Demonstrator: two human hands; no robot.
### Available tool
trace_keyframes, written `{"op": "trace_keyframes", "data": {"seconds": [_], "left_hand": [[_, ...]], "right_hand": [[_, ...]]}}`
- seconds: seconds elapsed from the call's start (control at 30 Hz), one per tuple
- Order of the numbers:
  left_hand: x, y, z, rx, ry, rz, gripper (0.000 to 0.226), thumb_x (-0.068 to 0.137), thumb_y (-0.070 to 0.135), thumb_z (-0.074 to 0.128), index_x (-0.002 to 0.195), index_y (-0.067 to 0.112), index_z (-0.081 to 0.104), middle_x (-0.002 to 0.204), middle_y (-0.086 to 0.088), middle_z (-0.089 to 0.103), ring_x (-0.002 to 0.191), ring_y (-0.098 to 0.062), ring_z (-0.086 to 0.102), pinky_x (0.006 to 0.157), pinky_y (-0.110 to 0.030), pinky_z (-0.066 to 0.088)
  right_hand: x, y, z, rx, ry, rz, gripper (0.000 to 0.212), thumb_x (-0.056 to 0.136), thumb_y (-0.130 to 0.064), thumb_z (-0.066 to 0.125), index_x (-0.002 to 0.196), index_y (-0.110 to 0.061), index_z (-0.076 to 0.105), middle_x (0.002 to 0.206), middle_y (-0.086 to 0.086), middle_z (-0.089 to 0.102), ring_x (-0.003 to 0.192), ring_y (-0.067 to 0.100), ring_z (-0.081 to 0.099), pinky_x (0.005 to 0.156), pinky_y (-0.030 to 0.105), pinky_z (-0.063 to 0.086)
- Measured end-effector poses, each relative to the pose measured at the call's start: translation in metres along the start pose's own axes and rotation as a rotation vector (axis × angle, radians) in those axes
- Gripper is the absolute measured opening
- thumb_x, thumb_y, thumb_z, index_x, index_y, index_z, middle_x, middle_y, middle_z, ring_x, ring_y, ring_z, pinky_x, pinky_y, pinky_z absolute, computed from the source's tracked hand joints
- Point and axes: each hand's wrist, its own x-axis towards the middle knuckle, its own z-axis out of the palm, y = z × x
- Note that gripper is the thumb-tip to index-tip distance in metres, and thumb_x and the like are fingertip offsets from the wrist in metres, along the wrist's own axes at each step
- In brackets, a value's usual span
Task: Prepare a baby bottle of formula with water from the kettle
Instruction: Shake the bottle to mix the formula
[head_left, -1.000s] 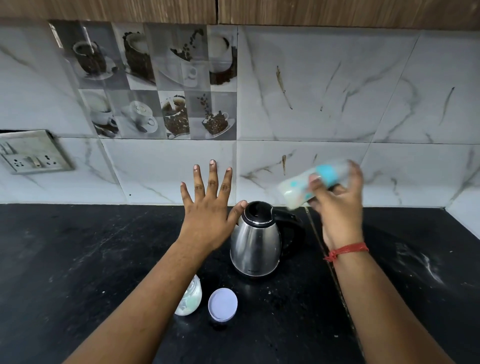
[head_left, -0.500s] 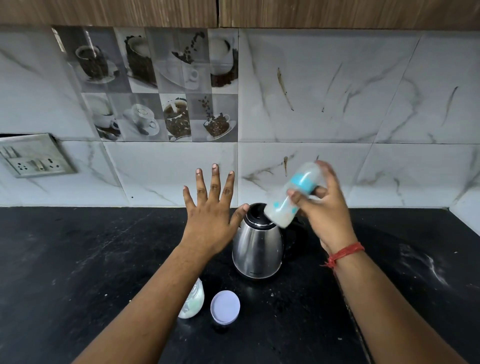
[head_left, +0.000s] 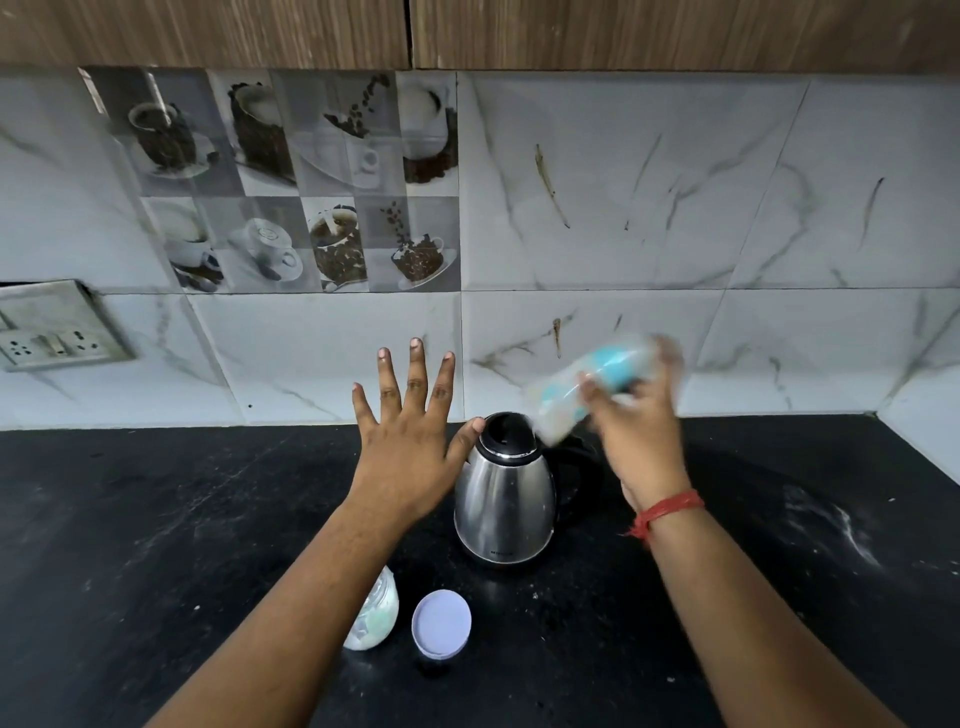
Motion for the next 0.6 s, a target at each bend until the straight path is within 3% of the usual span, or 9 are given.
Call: {"op": "trace_keyframes", "data": {"seconds": [0.07,0.2,0.23,0.33,0.37,0.47,0.5,0.53,0.6], "left_hand": [[0.001,0.000,-0.001,-0.003,0.005,-0.002,0.080,0.091,0.076,-0.004,0.157,0.037,-0.026,0.165,-0.001,-0.038,0.149,-0.032,-0.039,0.121,-0.063,-0.014],[0.001,0.000,-0.003,-0.005,0.007,-0.007,0.080,0.091,0.076,-0.005,0.157,0.037,-0.027,0.165,-0.002,-0.037,0.149,-0.033,-0.039,0.121,-0.064,-0.013],[0.000,0.000,-0.003,0.002,0.006,-0.004,0.079,0.091,0.075,-0.005,0.156,0.037,-0.028,0.165,-0.002,-0.038,0.149,-0.033,-0.039,0.122,-0.065,-0.012],[0.001,0.001,-0.004,0.012,0.009,0.001,0.079,0.091,0.074,-0.005,0.157,0.036,-0.027,0.164,-0.002,-0.038,0.149,-0.033,-0.039,0.122,-0.066,-0.011],[0.001,0.000,-0.005,0.007,0.011,-0.002,0.079,0.091,0.074,-0.005,0.157,0.036,-0.027,0.164,-0.002,-0.038,0.149,-0.033,-0.039,0.122,-0.065,-0.011],[0.002,-0.002,-0.004,-0.002,0.014,-0.014,0.079,0.091,0.075,-0.005,0.157,0.036,-0.026,0.164,-0.002,-0.038,0.149,-0.033,-0.039,0.122,-0.066,-0.011],[0.002,-0.001,-0.003,-0.003,0.012,-0.013,0.079,0.092,0.075,-0.004,0.157,0.036,-0.026,0.164,-0.002,-0.038,0.149,-0.033,-0.039,0.122,-0.066,-0.011],[0.001,0.000,-0.002,-0.003,0.009,-0.009,0.079,0.092,0.075,-0.004,0.157,0.036,-0.026,0.164,-0.002,-0.038,0.149,-0.033,-0.039,0.122,-0.066,-0.011],[0.001,0.002,-0.002,0.001,0.007,0.004,0.080,0.092,0.075,-0.003,0.157,0.036,-0.025,0.165,-0.002,-0.037,0.149,-0.033,-0.038,0.122,-0.066,-0.011]], "right_hand": [[-0.001,0.002,0.001,-0.095,-0.119,0.064,0.078,0.079,-0.024,0.085,0.139,-0.050,0.041,0.113,0.006,0.071,0.102,0.025,0.074,0.083,0.042,0.061],[0.005,-0.006,-0.006,0.290,0.206,-0.052,0.074,0.092,-0.012,0.073,0.146,-0.036,0.029,0.122,0.006,0.066,0.103,0.016,0.073,0.088,0.048,0.061],[0.005,-0.004,-0.005,0.237,0.185,-0.063,0.077,0.091,-0.013,0.075,0.146,-0.037,0.028,0.122,0.006,0.066,0.104,0.018,0.073,0.090,0.053,0.060],[-0.003,0.009,0.002,-0.125,-0.161,0.049,0.082,0.080,-0.018,0.085,0.138,-0.053,0.040,0.112,0.004,0.071,0.102,0.025,0.074,0.091,0.053,0.059],[-0.003,0.007,0.001,-0.099,-0.141,0.063,0.079,0.081,-0.018,0.084,0.138,-0.052,0.042,0.112,0.004,0.071,0.102,0.025,0.074,0.089,0.050,0.060],[0.001,-0.012,-0.005,0.335,0.178,-0.056,0.071,0.092,-0.012,0.073,0.145,-0.036,0.032,0.126,0.010,0.065,0.105,0.017,0.073,0.085,0.043,0.061],[0.001,-0.011,-0.004,0.356,0.224,-0.109,0.071,0.093,-0.012,0.072,0.145,-0.033,0.029,0.129,0.011,0.062,0.108,0.017,0.072,0.086,0.041,0.061],[0.000,-0.008,0.000,0.263,0.225,-0.129,0.073,0.091,-0.014,0.074,0.146,-0.031,0.029,0.129,0.010,0.062,0.110,0.020,0.071,0.087,0.038,0.060],[-0.005,0.000,0.009,-0.080,-0.029,-0.066,0.080,0.082,-0.025,0.083,0.146,-0.035,0.036,0.117,0.004,0.068,0.107,0.025,0.072,0.085,0.033,0.060]]}}
